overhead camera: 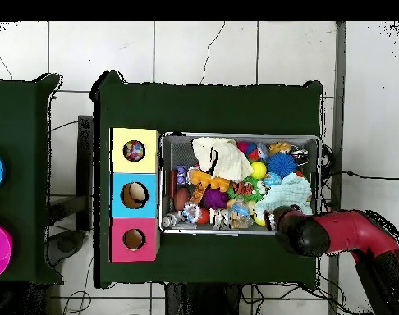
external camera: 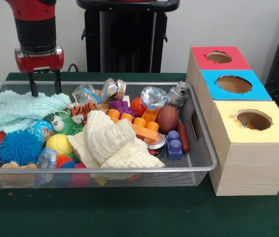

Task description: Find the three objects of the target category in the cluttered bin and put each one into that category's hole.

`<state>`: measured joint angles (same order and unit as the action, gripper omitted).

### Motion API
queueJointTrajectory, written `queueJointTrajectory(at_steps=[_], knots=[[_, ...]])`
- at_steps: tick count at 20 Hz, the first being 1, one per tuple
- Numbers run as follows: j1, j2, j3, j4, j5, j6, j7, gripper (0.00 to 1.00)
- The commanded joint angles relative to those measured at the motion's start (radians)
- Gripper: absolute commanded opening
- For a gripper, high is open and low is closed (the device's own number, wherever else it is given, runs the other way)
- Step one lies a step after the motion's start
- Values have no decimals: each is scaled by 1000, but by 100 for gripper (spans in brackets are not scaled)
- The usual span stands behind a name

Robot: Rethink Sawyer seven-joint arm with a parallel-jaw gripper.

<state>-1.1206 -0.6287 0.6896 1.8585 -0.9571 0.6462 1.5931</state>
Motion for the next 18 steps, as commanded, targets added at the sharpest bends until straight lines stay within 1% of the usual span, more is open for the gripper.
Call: queueJointTrajectory(at_steps=[1,4,8,11,13,16,18], knots=[[-14,33,-17,-123,-69,110,-350,100],[-25,46,-21,-143,-86,100,-361,100],[-41,103,-29,-192,-113,89,-397,100],[-59,145,-39,-221,-123,78,-397,100],[-75,165,-42,-225,-134,58,-396,100],[-83,214,-45,-248,-134,68,-407,100],[-89,243,-43,-253,-140,56,-403,100]])
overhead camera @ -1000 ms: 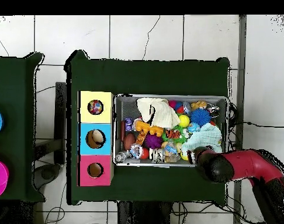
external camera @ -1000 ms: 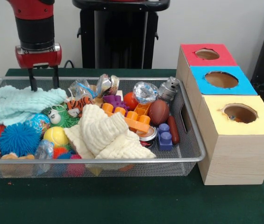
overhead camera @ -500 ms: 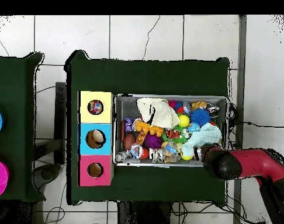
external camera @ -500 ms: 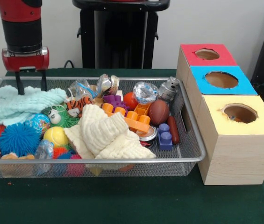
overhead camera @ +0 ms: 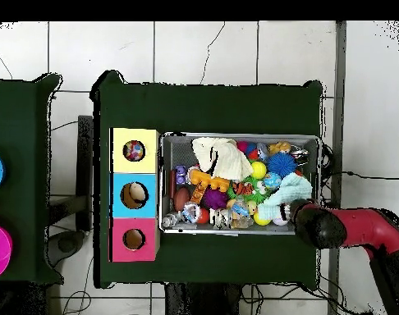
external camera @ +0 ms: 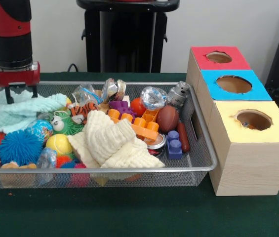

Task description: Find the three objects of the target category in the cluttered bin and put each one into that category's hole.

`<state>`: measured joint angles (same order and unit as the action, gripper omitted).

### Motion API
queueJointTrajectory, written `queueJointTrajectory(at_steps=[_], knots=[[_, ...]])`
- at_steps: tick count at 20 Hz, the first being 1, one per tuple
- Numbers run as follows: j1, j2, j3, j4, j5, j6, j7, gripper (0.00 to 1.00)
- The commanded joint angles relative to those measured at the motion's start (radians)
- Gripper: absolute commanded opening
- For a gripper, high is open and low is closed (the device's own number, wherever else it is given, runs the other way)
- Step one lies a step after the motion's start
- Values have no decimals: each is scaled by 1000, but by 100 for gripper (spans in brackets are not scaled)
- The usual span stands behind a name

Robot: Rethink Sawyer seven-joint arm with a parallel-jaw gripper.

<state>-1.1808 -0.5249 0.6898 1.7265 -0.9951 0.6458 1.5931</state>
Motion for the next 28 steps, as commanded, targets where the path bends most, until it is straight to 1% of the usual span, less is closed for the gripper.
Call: queueJointTrajectory(at_steps=[1,3,6,9,13,14,21,23,24,25,28], knots=[[-31,151,-40,-120,-104,46,-401,100],[-45,167,-19,-106,-101,19,-412,100],[-48,172,5,-84,-97,1,-422,100],[-36,166,2,-80,-104,-2,-403,100],[-39,171,9,-78,-95,-4,-412,100],[-40,171,10,-78,-94,-4,-413,0],[-27,161,14,-77,-95,0,-404,0],[-16,154,37,-61,-93,-17,-402,0],[-1,146,52,-53,-84,-22,-386,0],[16,134,54,-39,-70,-22,-345,0],[62,96,81,6,-24,-23,-258,0]])
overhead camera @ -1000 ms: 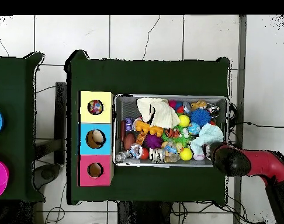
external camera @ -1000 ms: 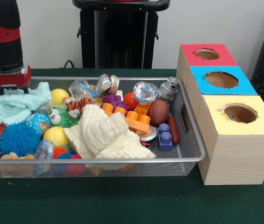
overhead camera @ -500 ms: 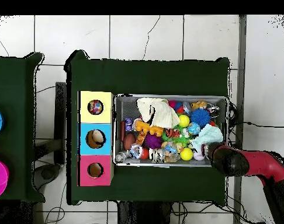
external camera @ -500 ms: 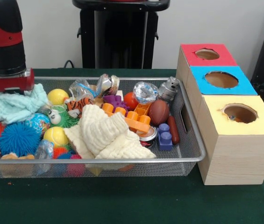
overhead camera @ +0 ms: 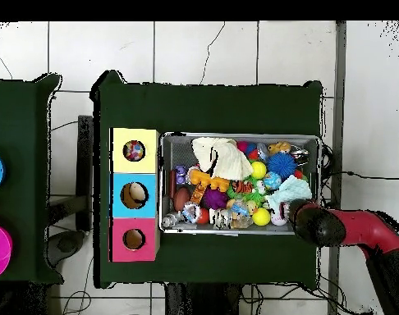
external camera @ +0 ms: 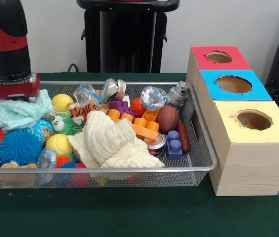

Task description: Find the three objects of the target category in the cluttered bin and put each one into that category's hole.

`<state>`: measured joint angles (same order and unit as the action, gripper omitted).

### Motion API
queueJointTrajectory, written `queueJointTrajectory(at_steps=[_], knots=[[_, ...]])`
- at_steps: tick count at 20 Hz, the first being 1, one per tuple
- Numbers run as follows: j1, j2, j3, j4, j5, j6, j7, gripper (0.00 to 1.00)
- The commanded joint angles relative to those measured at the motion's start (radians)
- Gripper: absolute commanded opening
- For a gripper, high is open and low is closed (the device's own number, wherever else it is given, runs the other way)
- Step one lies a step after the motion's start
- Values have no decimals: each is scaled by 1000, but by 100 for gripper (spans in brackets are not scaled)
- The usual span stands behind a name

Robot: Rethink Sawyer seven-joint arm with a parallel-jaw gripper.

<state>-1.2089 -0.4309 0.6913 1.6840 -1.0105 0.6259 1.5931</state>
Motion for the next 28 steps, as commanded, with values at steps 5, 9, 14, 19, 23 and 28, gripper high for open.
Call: queueJointTrajectory(at_steps=[5,9,14,19,23,28], knots=[[161,-71,63,75,27,7,-136,0],[195,-92,56,74,57,4,-86,0],[212,-119,66,91,112,-5,-49,0],[232,-158,72,109,159,-26,-32,0],[269,-149,50,117,161,-89,23,0],[328,-146,-2,135,164,-141,114,0]])
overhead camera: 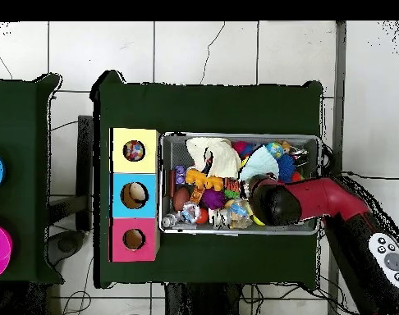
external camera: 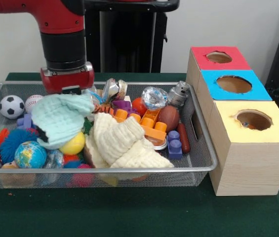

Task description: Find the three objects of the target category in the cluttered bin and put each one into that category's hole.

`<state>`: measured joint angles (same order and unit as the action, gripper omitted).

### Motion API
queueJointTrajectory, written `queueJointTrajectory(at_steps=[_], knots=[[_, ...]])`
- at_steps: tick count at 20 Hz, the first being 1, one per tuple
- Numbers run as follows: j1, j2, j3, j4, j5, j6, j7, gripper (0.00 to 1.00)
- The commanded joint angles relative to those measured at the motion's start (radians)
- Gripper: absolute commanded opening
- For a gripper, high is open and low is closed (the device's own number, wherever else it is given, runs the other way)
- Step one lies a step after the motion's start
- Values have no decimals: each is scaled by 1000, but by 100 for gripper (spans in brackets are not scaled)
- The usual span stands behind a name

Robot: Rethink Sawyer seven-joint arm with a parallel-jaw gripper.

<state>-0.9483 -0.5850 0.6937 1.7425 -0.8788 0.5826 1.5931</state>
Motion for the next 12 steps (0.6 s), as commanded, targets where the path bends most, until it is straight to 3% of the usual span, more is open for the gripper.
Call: queueJointTrajectory(at_steps=[1,8,12], knots=[[78,8,-19,85,32,-115,137,0],[126,3,-120,147,67,-239,262,0],[147,-3,-186,167,105,-281,272,0]])
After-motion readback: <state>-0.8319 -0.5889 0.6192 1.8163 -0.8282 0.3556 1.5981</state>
